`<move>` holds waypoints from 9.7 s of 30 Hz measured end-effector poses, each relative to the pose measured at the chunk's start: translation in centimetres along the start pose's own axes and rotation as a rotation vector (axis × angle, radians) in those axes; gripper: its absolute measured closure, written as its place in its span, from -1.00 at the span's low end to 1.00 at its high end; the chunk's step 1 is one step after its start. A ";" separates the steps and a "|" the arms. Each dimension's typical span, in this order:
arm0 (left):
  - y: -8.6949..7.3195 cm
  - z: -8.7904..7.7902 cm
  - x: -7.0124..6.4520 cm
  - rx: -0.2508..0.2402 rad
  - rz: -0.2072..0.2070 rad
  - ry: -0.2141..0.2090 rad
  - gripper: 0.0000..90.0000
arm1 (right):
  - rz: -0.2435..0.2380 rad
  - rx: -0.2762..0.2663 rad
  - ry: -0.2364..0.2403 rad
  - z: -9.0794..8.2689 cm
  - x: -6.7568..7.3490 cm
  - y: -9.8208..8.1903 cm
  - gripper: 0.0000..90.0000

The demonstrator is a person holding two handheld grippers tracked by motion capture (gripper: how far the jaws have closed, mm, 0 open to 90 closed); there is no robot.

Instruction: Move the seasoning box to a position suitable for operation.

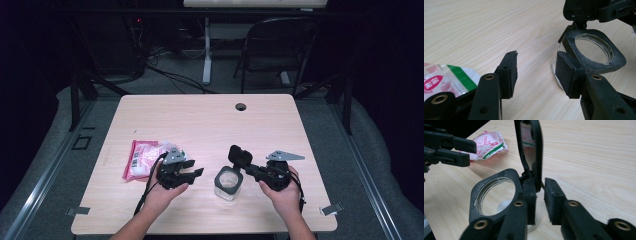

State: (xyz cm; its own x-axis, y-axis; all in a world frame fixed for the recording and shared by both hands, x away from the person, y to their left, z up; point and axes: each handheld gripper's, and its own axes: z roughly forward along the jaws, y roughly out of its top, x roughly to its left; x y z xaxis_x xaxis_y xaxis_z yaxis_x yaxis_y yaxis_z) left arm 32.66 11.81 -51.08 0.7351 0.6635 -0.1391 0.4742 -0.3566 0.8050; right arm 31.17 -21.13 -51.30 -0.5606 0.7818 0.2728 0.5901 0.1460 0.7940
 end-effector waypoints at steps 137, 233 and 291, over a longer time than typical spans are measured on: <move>-2.9 -3.0 8.4 0.023 -0.075 0.285 1.00 | -0.039 -0.052 -0.021 -1.7 1.0 1.3 0.33; -1.1 -5.9 0.0 -0.124 0.028 -0.027 0.99 | -0.223 0.002 0.286 2.9 9.1 3.8 0.13; -1.8 -6.0 -0.6 -0.120 0.059 -0.087 0.92 | -0.323 0.078 0.282 5.6 11.3 3.3 0.64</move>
State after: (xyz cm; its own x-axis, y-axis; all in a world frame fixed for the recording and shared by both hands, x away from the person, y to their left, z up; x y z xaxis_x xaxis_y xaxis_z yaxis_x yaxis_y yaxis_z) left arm 28.47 16.01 -48.96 0.8017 0.5823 -0.1350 0.3718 -0.3089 0.8754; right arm 30.04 -8.39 -48.69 -0.8541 0.4939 0.1630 0.3940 0.4099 0.8226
